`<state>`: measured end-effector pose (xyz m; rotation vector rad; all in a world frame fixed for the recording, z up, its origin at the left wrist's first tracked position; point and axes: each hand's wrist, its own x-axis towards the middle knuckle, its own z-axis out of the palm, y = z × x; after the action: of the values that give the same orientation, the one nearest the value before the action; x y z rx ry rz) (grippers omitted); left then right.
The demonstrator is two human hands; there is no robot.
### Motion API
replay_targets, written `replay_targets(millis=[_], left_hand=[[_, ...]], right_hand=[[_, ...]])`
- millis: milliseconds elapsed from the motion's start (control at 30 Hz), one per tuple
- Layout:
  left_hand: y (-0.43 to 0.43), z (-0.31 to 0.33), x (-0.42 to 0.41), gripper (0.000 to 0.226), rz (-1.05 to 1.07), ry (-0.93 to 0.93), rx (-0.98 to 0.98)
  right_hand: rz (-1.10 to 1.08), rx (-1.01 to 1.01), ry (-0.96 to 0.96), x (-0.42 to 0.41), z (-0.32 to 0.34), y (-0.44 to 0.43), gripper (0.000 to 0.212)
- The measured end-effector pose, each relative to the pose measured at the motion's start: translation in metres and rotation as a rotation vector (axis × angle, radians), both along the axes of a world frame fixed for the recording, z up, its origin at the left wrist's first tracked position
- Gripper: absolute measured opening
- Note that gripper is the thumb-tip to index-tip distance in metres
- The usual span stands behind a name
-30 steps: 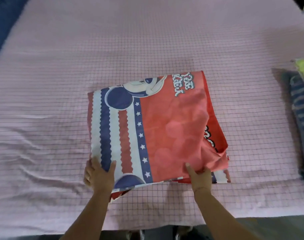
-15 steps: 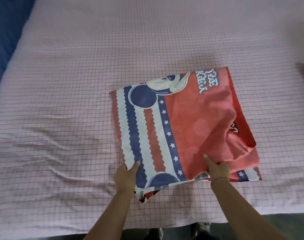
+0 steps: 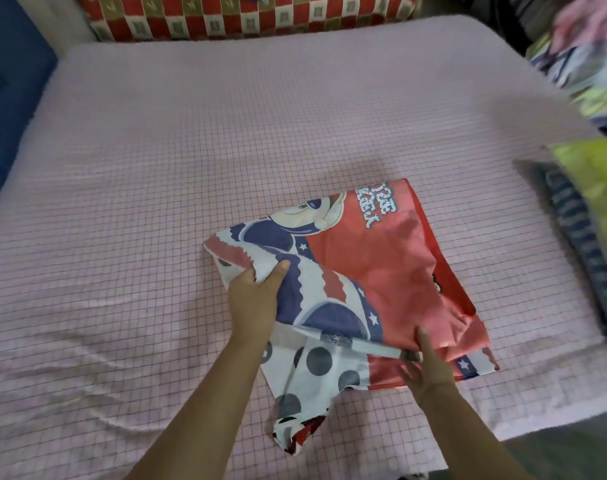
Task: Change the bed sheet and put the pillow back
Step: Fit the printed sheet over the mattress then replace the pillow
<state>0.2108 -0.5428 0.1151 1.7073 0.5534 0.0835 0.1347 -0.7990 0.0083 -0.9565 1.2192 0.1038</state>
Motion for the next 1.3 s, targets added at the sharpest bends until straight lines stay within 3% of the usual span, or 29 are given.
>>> replay_targets(millis=[67, 133, 400, 500, 600, 667, 800, 900, 1033, 1100, 1200, 1300], left_hand=[[0.002, 0.005, 0.002, 0.009, -0.004, -0.005, -0.002], [0.005, 0.008, 0.002, 0.005, -0.004, -0.002, -0.027], [0.004, 0.052, 0.037, 0.026, -0.121, -0.066, -0.101], [0.003, 0.064, 0.058, 0.054, -0.101, -0.057, -0.095], [0.005, 0.063, 0.074, 0.105, -0.09, -0.212, 0.127], [0.006, 0.06, 0.081, 0.123, -0.094, -0.273, 0.511], [0.002, 0.054, 0.091, 0.118, -0.304, -0.383, 1.226], [-0.004, 0.05, 0.109, 0.112, -0.427, -0.358, 1.452], [-0.008, 0.06, 0.128, 0.055, -0.288, -0.556, 1.383], [-0.019, 0.077, 0.138, 0.031, -0.342, -0.473, 1.279], [-0.037, 0.093, 0.149, 0.027, -0.596, -0.072, 1.172], [-0.039, 0.09, 0.144, 0.023, -0.548, -0.121, 1.075]], right_hand=[[-0.05, 0.083, -0.086, 0.013, 0.011, -0.006, 0.018], [-0.085, 0.086, -0.149, 0.028, 0.025, -0.014, 0.01], [0.091, -0.03, -0.411, 0.107, 0.106, -0.024, 0.013], [0.153, -0.059, -0.468, 0.138, 0.129, -0.025, 0.013], [0.179, 0.003, -0.564, 0.169, 0.148, -0.021, 0.015], [0.214, 0.015, -0.605, 0.184, 0.158, -0.016, 0.016], [0.309, 0.024, -0.618, 0.207, 0.165, -0.011, 0.012], [0.388, 0.034, -0.611, 0.217, 0.169, -0.012, 0.014], [0.474, 0.007, -0.631, 0.22, 0.171, -0.019, 0.016], [0.485, -0.005, -0.634, 0.219, 0.169, -0.025, 0.015], [0.473, -0.009, -0.634, 0.214, 0.163, -0.033, 0.015], [0.459, -0.006, -0.638, 0.209, 0.159, -0.036, 0.013]])
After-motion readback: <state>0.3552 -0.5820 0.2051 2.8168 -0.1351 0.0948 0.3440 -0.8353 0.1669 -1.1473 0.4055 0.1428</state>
